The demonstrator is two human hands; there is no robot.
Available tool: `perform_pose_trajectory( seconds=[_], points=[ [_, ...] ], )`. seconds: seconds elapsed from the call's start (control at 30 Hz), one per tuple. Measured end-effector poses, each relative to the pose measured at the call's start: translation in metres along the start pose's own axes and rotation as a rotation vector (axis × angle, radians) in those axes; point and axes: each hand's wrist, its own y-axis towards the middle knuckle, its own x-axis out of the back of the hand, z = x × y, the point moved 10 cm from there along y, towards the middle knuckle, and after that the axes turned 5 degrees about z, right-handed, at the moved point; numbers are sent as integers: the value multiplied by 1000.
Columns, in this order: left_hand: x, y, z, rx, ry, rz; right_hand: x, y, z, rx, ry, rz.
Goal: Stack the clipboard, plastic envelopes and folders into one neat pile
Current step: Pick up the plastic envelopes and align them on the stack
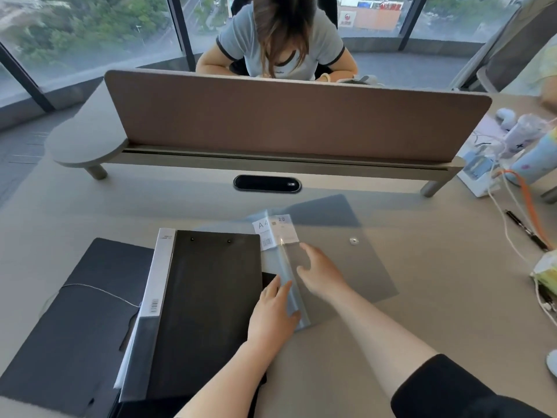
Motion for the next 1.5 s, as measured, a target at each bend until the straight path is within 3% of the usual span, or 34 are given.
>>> perform_pose_trajectory(
  seconds=[0.3, 0.9, 1.23, 1.5],
  points=[
    [-21, 27, -5, 4, 19, -6, 0, 73, 49, 189, -301, 147],
    [-25, 41, 2, -67, 92, -44, -19, 157, 64, 179, -480, 323],
    [-32, 41, 0, -72, 212, -83, 4, 161, 57, 169, -451, 149],
    [-15, 36, -13, -13, 43, -125, 57, 126, 31, 67, -201, -99]
  ],
)
